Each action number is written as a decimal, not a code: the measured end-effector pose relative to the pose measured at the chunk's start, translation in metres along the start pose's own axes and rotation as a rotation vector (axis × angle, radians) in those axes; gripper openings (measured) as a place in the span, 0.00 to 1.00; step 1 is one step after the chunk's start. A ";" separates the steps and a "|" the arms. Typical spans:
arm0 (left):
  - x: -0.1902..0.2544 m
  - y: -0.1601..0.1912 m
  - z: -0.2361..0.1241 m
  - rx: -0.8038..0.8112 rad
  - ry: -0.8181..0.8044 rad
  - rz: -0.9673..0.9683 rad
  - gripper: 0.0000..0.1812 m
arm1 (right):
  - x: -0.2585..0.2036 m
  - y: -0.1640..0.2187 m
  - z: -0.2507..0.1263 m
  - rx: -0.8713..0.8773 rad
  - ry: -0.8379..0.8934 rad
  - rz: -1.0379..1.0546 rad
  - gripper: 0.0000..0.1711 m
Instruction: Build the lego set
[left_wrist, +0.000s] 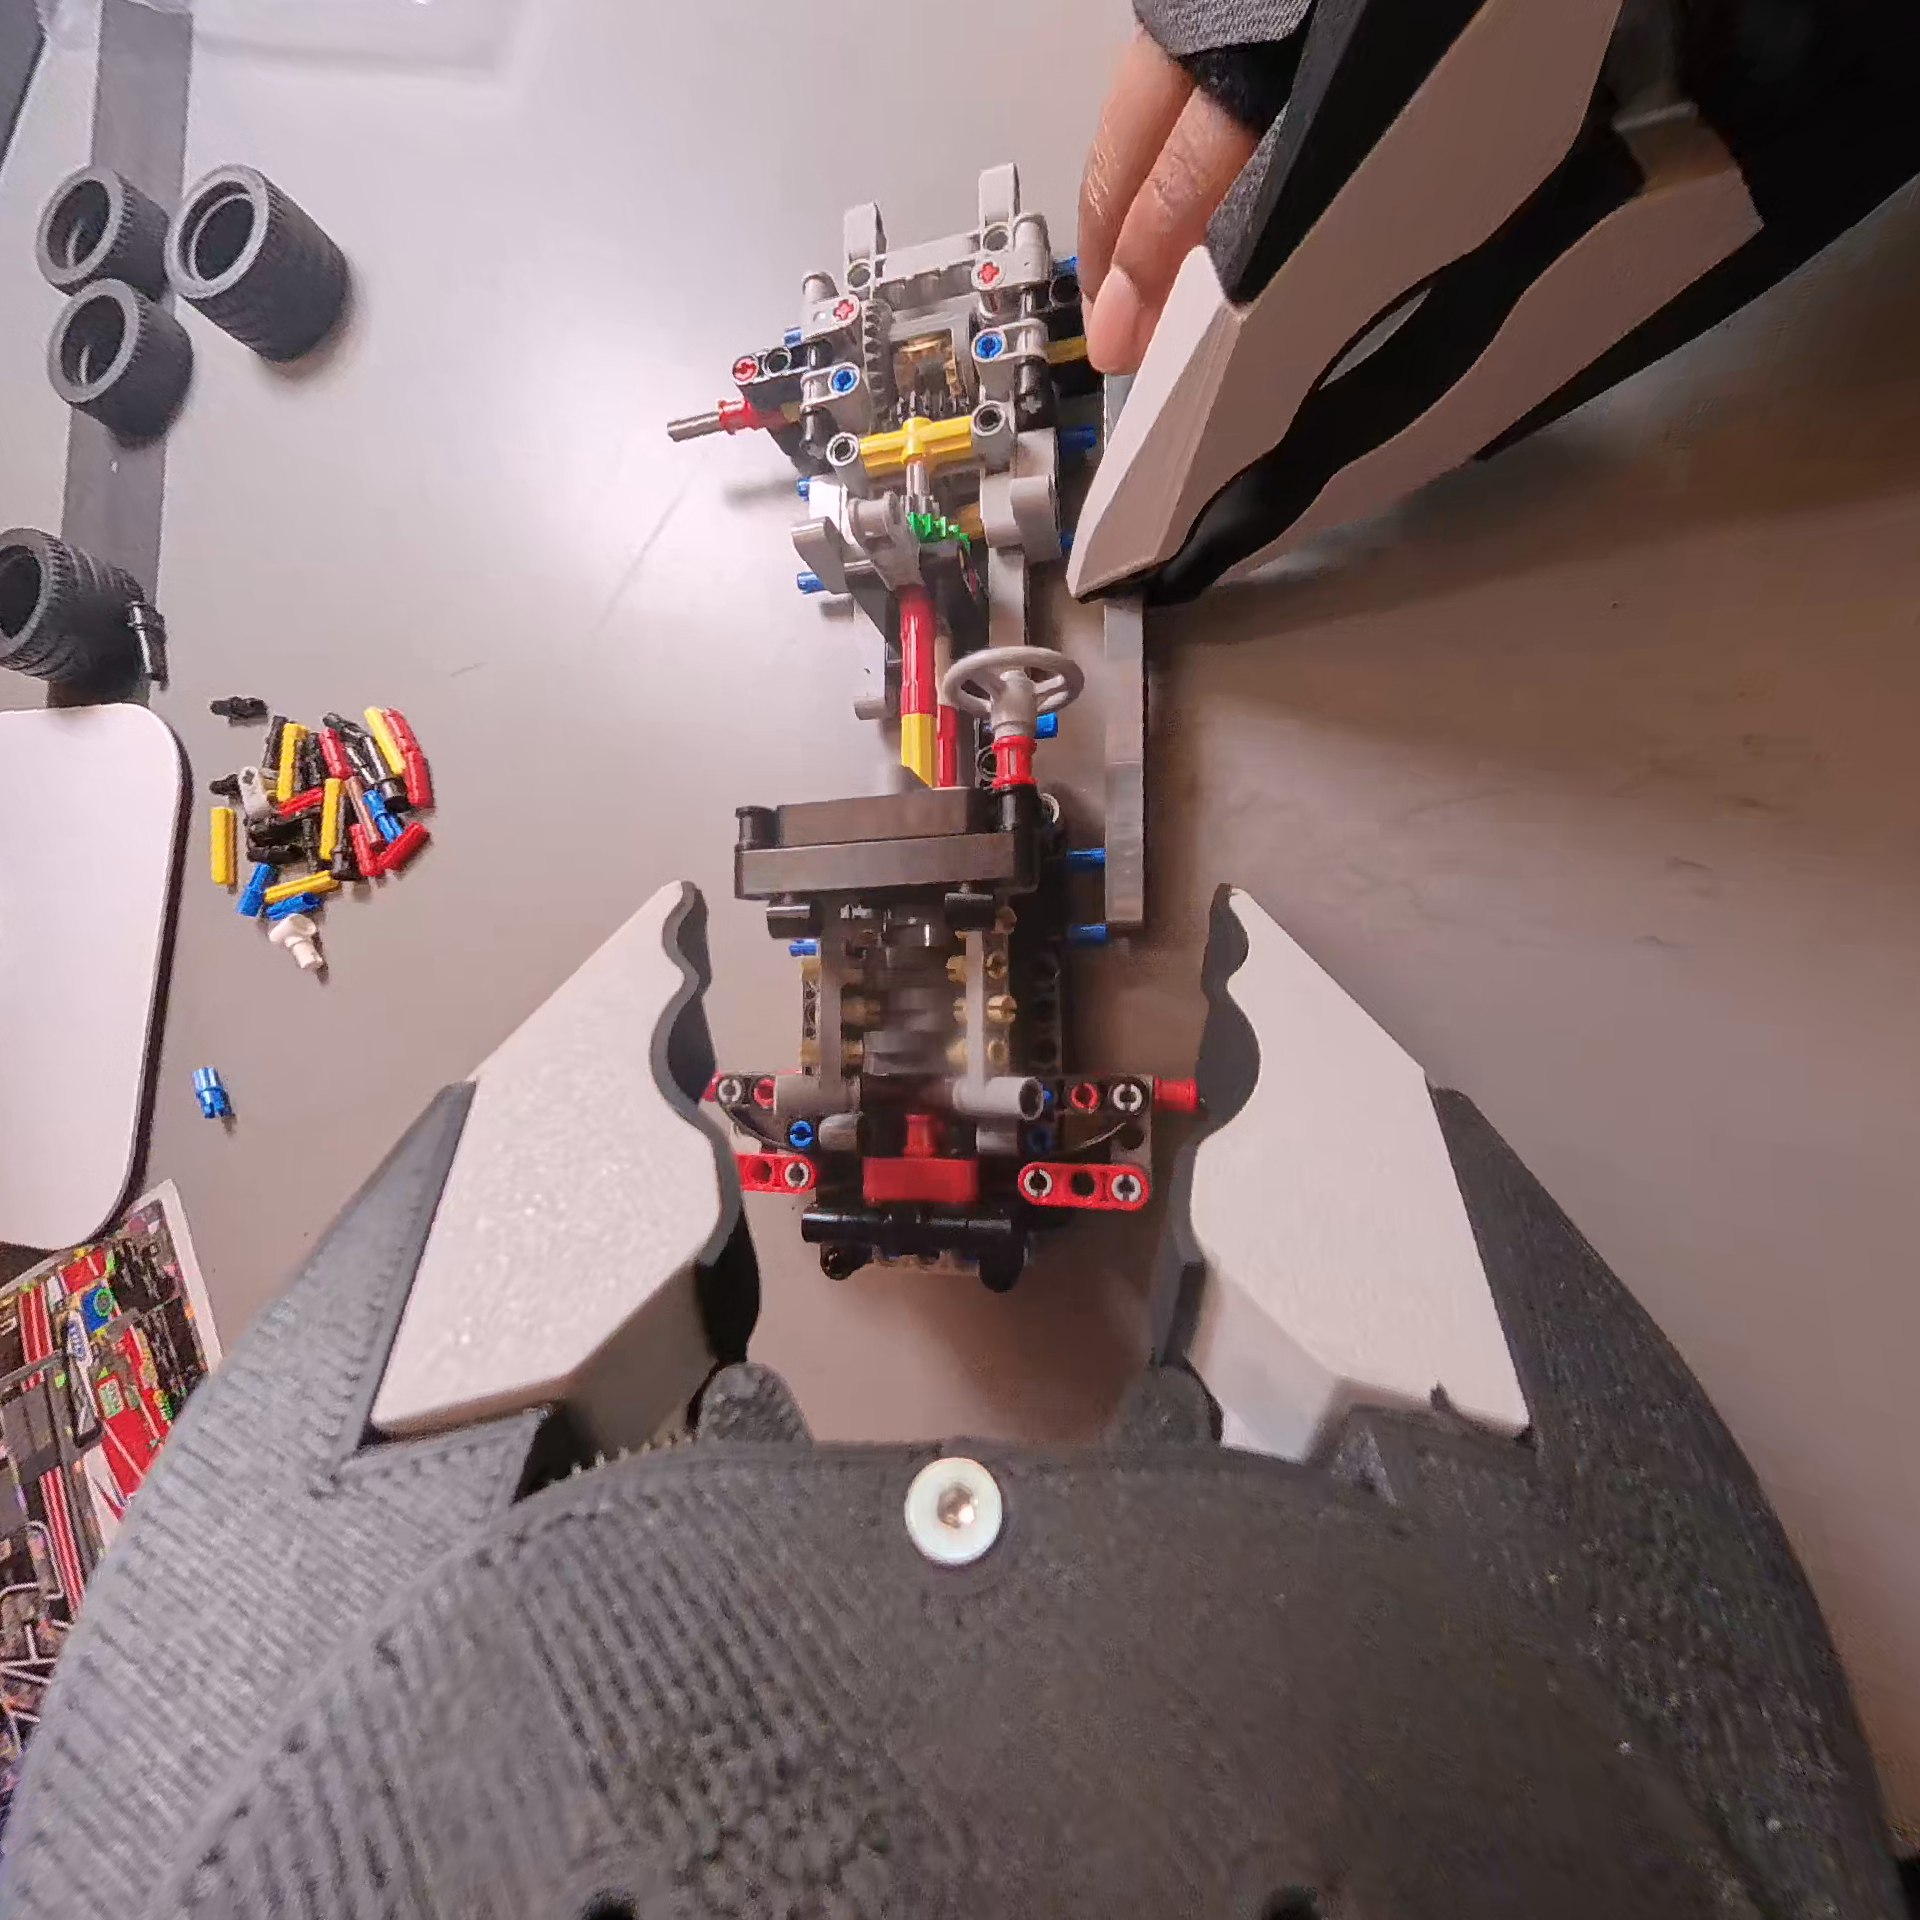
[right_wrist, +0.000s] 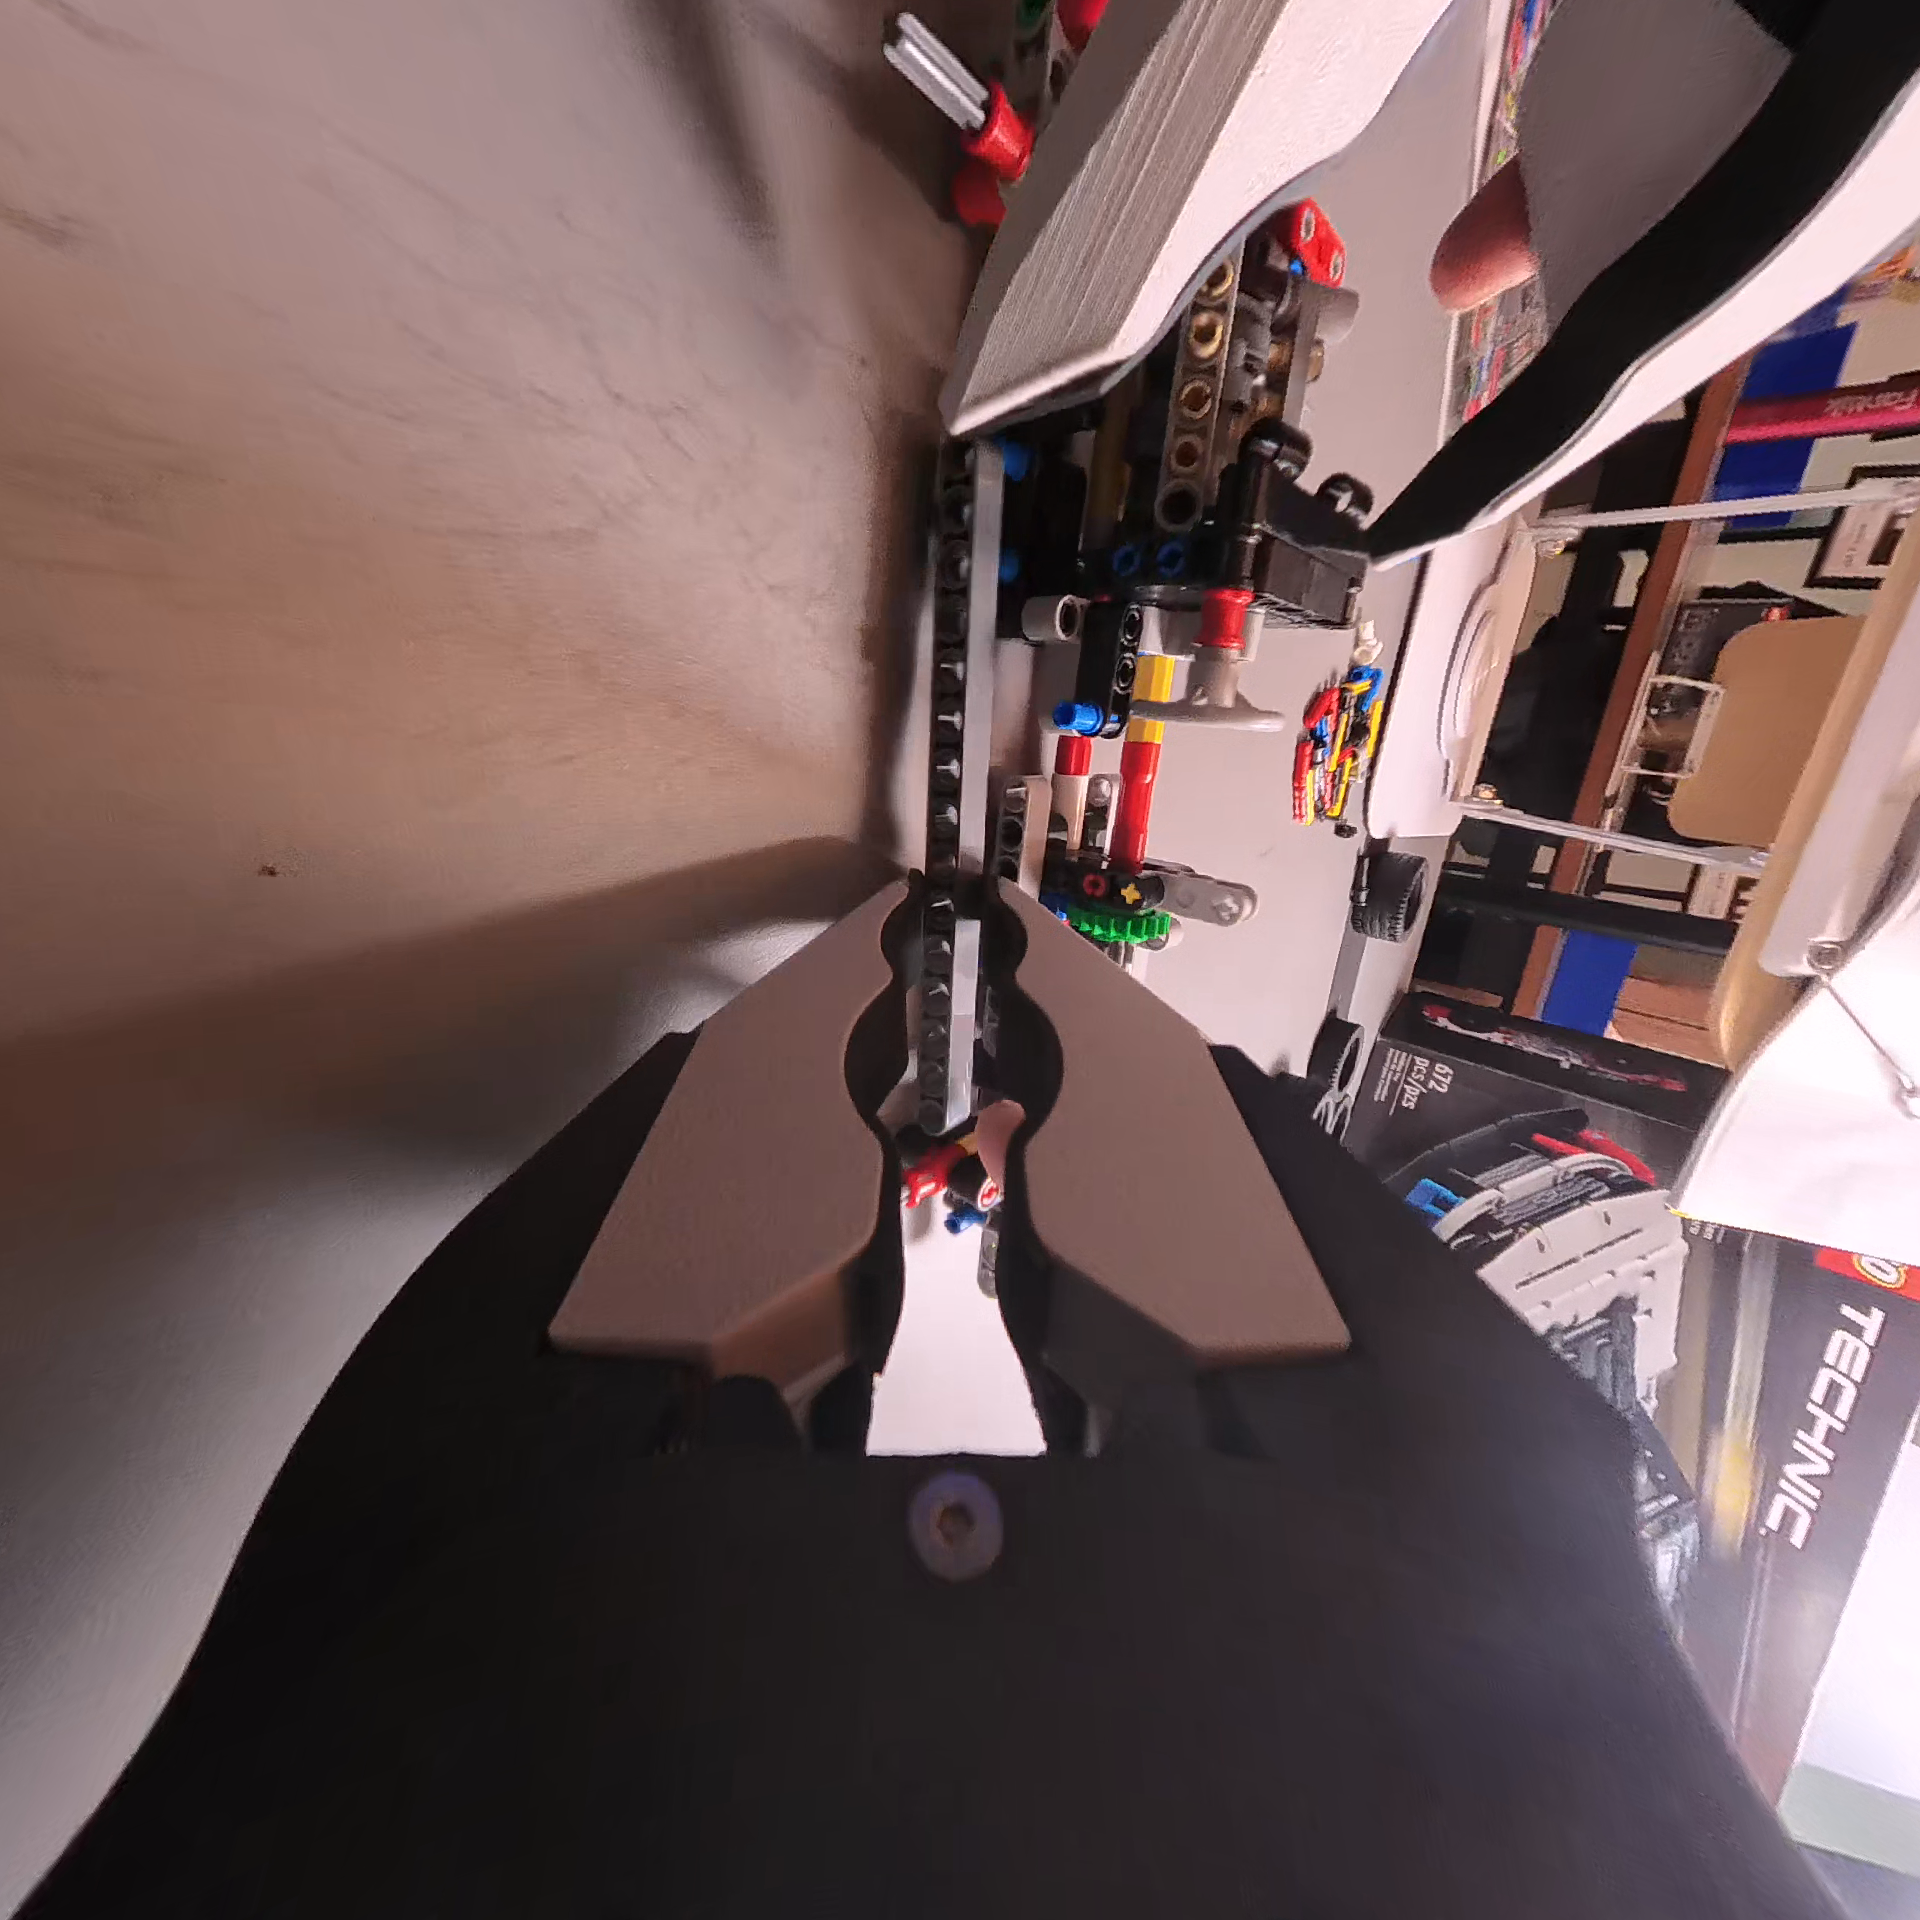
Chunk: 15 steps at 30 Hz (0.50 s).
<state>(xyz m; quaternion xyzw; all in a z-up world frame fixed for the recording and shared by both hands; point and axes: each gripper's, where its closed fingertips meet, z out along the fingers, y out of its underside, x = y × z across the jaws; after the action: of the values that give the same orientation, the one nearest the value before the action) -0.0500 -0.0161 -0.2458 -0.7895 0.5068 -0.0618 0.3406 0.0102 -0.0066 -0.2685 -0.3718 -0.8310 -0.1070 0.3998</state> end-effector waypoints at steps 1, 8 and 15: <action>0.000 0.000 0.001 -0.002 0.000 0.003 0.53 | 0.001 0.000 0.001 0.000 0.006 -0.003 0.04; -0.001 0.006 0.007 -0.012 -0.029 0.012 0.51 | 0.003 -0.003 0.004 -0.012 0.025 0.001 0.04; -0.004 0.009 0.011 -0.021 -0.045 0.023 0.47 | 0.004 -0.004 0.004 0.000 0.028 0.024 0.04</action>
<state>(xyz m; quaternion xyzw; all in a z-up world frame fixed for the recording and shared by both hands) -0.0536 -0.0100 -0.2581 -0.7883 0.5087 -0.0347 0.3444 0.0034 -0.0056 -0.2682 -0.3804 -0.8206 -0.1074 0.4128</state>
